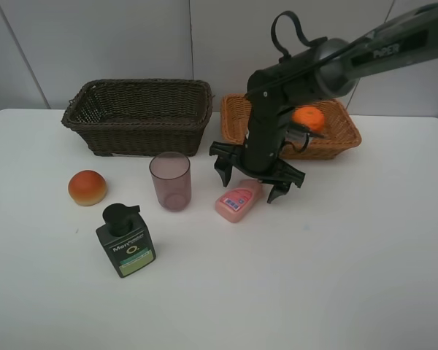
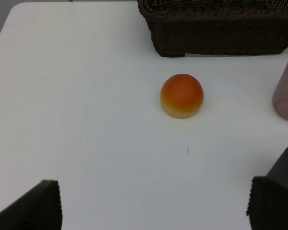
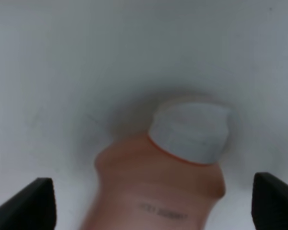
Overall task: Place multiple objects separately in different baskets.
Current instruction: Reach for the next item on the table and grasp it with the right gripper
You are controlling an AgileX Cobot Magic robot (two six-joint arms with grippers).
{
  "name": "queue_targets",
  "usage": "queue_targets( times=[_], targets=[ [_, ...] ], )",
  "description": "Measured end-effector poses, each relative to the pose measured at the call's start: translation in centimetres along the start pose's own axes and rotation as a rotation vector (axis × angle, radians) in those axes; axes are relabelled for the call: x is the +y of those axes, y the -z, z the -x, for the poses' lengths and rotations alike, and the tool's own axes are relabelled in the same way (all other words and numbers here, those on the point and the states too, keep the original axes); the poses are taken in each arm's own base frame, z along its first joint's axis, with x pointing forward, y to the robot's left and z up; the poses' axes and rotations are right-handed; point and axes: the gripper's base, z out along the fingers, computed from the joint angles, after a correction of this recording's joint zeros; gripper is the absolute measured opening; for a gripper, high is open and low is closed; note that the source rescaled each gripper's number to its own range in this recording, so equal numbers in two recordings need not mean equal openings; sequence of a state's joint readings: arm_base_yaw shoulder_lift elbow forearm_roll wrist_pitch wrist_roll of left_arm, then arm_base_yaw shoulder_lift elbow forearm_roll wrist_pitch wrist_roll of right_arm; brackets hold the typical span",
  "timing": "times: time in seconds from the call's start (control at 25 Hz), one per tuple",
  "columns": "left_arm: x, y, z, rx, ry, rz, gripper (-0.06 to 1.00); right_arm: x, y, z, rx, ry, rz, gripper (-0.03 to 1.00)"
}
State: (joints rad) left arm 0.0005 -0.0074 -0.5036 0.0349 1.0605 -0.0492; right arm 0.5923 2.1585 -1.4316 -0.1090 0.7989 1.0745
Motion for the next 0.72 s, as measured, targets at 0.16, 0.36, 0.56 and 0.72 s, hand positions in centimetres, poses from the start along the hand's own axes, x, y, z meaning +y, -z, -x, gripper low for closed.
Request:
queue_targets(
  times=[0.16, 0.36, 0.56, 0.72],
  targets=[
    [0.0, 0.0, 0.0, 0.0, 0.0, 0.0, 1.0, 0.0, -0.5, -0.1, 0.008, -0.008, -0.001, 0.74],
    [0.0, 0.0, 0.0, 0.0, 0.0, 0.0, 1.0, 0.1, -1.0, -0.2, 0.014, -0.011, -0.001, 0.73],
    [0.0, 0.0, 0.0, 0.0, 0.0, 0.0, 1.0, 0.0, -1.1, -0.2, 0.019, -0.011, -0.008, 0.64],
    [0.0, 0.0, 0.0, 0.0, 0.0, 0.0, 1.0, 0.0, -1.2, -0.3, 0.023, -0.01, -0.015, 0.07]
  ],
)
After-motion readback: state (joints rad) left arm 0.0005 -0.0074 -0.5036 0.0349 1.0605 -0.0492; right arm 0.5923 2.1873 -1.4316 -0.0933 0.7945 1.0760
